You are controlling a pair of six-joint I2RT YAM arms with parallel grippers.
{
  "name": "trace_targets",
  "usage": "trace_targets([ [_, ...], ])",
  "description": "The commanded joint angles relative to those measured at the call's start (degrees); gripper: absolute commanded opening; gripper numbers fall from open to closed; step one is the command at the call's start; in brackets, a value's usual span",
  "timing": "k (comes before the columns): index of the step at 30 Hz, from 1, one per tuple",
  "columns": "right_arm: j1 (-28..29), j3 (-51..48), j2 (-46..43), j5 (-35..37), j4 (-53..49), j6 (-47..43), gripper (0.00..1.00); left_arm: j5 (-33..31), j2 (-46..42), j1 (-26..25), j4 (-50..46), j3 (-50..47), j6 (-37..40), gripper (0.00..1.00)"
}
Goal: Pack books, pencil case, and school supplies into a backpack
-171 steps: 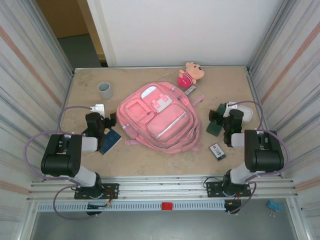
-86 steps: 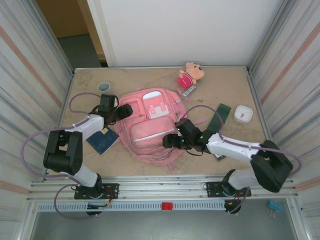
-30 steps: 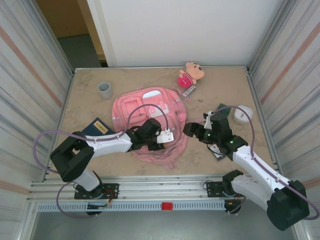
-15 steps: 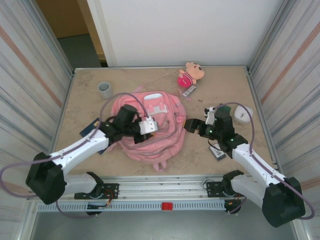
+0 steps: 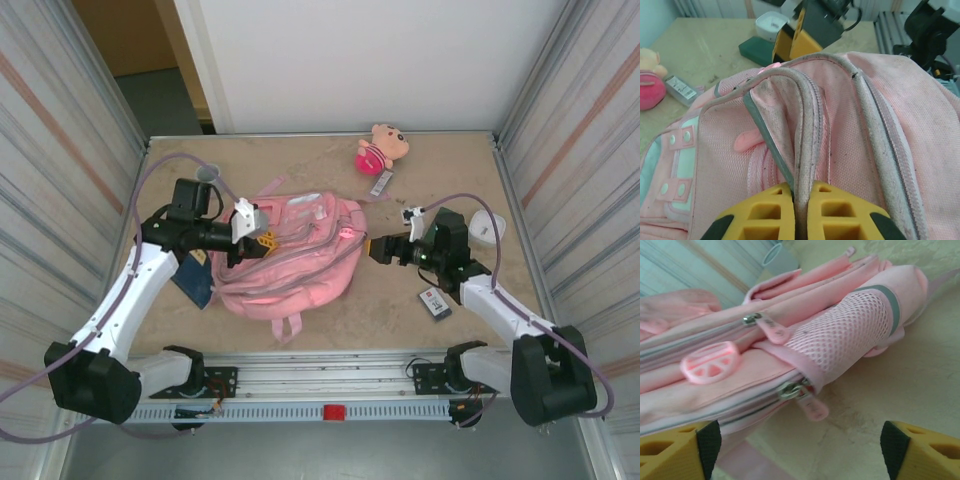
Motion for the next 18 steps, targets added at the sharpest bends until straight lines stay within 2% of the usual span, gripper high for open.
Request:
trace_targets([
  [1, -0.72, 0.39, 4.43, -6.75, 6.90, -1.57, 0.81, 10.32, -0.79, 0.36, -0.42, 3.48, 3.22, 0.00],
  [7, -0.99, 3.88, 13.30, -17.25, 14.54, 2.90, 0.79, 10.55, -0.99, 0.54, -0.56, 3.42, 3.25, 0.00],
  [9, -1.07, 4.98, 15.32, -20.34, 14.96, 3.62, 0.70, 10.38, -1.23, 0.70, -0.40, 3.38, 3.22, 0.00],
  [14, -2.28, 5.08, 16.38, -24.26, 14.85, 4.81, 0.40, 9.62, -1.79, 1.32, 0.89, 2.38, 2.07, 0.00],
  [18, -3.23, 5.28, 14.78, -25.08, 10.95, 3.74, 0.26, 8.23, -2.63, 1.84, 3.72, 1.11, 0.21, 0.00],
])
